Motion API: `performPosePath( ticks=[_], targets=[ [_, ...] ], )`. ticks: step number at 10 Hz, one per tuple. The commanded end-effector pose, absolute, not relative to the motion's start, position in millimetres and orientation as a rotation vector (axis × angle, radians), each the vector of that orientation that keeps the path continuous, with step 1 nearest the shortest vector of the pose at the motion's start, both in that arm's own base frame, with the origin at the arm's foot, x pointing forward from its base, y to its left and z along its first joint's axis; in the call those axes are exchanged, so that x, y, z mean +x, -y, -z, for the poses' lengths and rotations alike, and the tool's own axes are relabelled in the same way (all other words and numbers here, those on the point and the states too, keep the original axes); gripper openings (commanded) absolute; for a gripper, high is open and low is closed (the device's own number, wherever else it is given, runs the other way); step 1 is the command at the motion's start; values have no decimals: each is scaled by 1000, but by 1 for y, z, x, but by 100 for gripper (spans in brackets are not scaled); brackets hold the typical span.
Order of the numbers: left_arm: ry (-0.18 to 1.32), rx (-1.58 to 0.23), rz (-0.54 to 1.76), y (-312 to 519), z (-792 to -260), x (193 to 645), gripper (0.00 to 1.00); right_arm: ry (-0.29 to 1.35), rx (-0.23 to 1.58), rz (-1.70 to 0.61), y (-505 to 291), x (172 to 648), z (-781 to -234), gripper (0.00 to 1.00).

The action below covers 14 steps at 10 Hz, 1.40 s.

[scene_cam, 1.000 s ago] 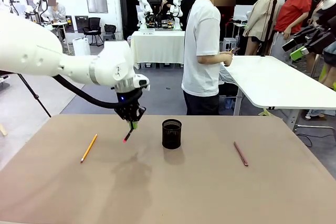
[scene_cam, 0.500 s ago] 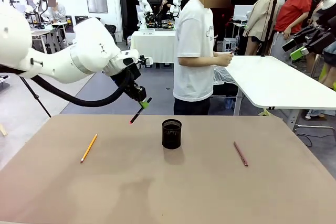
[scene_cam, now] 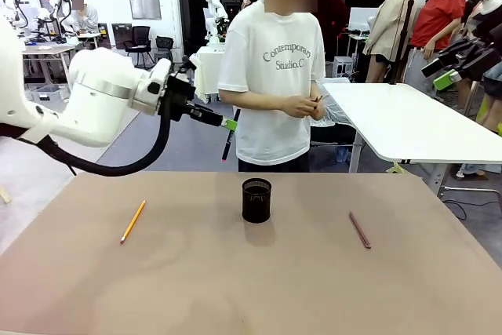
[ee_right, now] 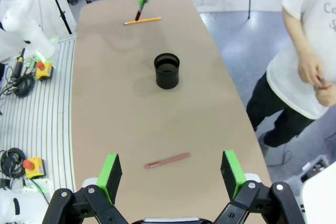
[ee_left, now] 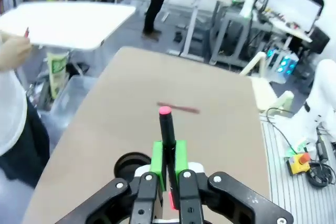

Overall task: Place the pens into the pen holder.
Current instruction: Pick up a writing instrument from the table and place it into the Pen holder.

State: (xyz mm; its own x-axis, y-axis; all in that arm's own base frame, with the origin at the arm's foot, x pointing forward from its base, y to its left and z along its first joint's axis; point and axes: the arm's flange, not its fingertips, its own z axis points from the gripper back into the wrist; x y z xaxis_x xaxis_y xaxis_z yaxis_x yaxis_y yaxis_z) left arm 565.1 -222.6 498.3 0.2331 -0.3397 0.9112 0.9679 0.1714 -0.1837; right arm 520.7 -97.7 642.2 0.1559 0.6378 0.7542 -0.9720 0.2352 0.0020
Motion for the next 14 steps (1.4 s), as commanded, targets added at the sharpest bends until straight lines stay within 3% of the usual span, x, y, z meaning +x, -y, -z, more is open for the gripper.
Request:
performPosePath(
  ticks=[1, 2, 5, 9, 14],
  targets=[
    [835, -1024, 1113, 211, -484, 550, 0, 724, 572, -1249, 96, 519, -643, 100],
    [852, -940, 1108, 223, -498, 565, 0, 724, 572, -1249, 96, 519, -643, 100],
    [856, -977, 1117, 216, -492, 563, 0, 724, 572, -1249, 96, 519, -643, 100],
    [1029, -1146, 1135, 158, -506, 544, 0, 724, 572, -1249, 96, 519, -643, 100],
    [1115, -1051, 1075, 69, -529, 513, 0, 724, 572, -1249, 96, 519, -643, 100]
  ],
)
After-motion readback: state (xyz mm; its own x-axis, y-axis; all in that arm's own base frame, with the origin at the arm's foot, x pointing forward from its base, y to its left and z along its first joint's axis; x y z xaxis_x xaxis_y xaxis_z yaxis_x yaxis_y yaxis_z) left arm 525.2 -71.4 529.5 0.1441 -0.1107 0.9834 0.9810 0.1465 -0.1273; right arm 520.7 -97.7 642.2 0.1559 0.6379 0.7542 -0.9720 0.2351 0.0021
